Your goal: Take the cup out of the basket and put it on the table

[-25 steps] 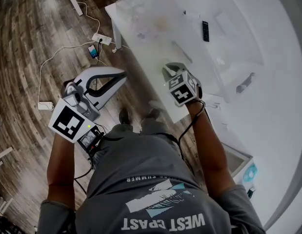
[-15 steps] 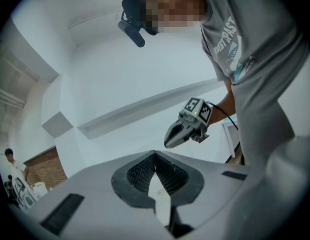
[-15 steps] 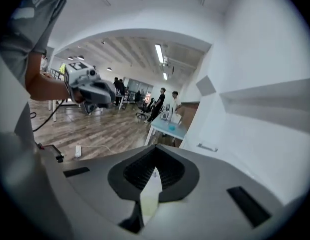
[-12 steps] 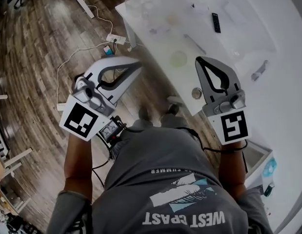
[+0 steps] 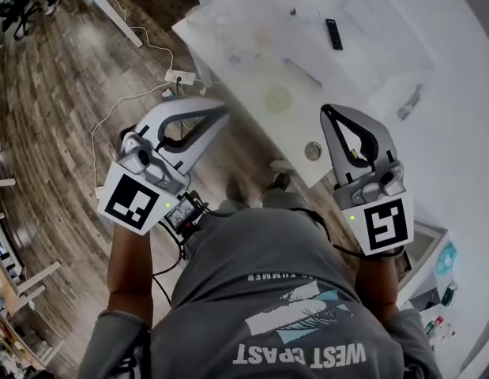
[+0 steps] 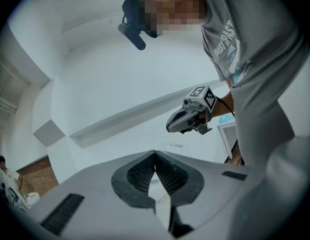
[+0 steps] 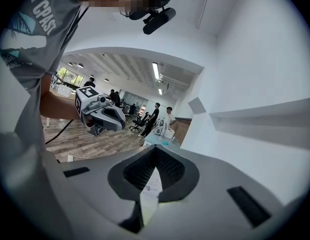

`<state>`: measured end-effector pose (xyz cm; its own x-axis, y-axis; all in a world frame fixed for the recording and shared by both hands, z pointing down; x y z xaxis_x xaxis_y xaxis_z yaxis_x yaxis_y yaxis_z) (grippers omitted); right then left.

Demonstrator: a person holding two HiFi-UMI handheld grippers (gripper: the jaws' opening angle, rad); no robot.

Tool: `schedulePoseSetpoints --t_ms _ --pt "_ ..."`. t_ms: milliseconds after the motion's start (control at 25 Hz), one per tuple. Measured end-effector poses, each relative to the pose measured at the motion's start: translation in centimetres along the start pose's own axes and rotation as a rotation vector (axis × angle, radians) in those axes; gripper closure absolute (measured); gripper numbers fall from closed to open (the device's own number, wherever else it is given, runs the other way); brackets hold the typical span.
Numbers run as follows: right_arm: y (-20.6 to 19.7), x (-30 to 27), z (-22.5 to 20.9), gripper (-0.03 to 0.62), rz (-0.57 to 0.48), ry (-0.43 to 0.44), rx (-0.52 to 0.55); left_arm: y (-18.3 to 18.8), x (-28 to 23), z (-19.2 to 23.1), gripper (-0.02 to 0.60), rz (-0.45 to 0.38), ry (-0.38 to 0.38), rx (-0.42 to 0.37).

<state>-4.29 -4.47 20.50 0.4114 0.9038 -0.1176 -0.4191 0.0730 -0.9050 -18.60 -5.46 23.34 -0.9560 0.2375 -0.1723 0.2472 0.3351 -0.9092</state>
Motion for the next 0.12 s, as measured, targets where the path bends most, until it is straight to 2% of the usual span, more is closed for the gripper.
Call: schedulePoseSetpoints --t_ms 120 --pt "0.56 0.63 0.12 0.583 0.001 -0.004 0.0 0.71 0.22 -0.2 0.572 -0.001 -0.008 -0.002"
Point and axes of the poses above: the fingertips, and each gripper's own axes: x backward along the fingers, z to its left, y out of its top, the point moved 2 cm from there along x, backward along the fingers, and after that the axes turned 12 degrees about -y, right-handed, at the moved point
